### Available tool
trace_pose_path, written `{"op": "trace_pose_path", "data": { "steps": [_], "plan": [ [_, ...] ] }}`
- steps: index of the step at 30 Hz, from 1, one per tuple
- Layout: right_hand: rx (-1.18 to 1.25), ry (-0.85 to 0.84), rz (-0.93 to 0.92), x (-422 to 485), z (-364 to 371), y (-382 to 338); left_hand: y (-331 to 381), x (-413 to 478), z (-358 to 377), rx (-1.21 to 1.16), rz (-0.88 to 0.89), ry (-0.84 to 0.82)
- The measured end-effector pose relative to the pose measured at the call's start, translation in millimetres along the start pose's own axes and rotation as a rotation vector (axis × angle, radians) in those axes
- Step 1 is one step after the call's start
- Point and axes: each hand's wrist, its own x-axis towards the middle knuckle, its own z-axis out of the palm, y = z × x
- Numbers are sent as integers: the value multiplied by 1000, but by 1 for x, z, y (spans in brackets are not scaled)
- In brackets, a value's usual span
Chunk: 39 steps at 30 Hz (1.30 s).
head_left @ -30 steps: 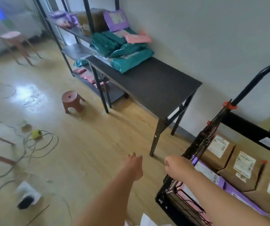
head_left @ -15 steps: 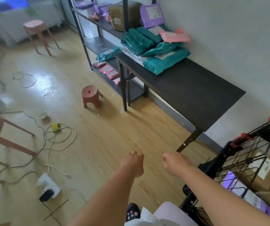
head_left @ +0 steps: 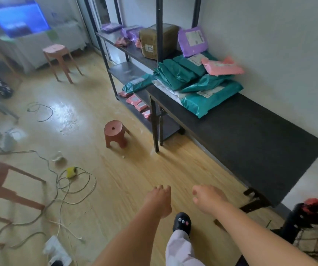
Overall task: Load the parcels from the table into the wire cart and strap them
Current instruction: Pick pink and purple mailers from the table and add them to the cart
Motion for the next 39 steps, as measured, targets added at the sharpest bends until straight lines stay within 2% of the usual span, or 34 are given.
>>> {"op": "trace_pose_path", "data": {
  "steps": [10, 16, 23, 27, 33, 39],
  "plan": [
    [98, 67, 20, 109, -105, 35, 19, 121, -105, -31, 2, 95],
    [200, 107, 53, 147, -145, 51, 27, 159, -144, -20, 40, 167],
    [378, 221, 119, 174, -202, 71, 40, 199, -225, -250, 56, 529],
    [477, 310, 166, 195, -231, 78, 55, 230, -260, -356, 84, 663],
    [792, 477, 190, 245, -288, 84, 67, 280, -321, -509, 177, 772],
    [1114, 650, 263, 303, -350, 80, 77, 333, -391, -629, 321, 793]
  ]
}}
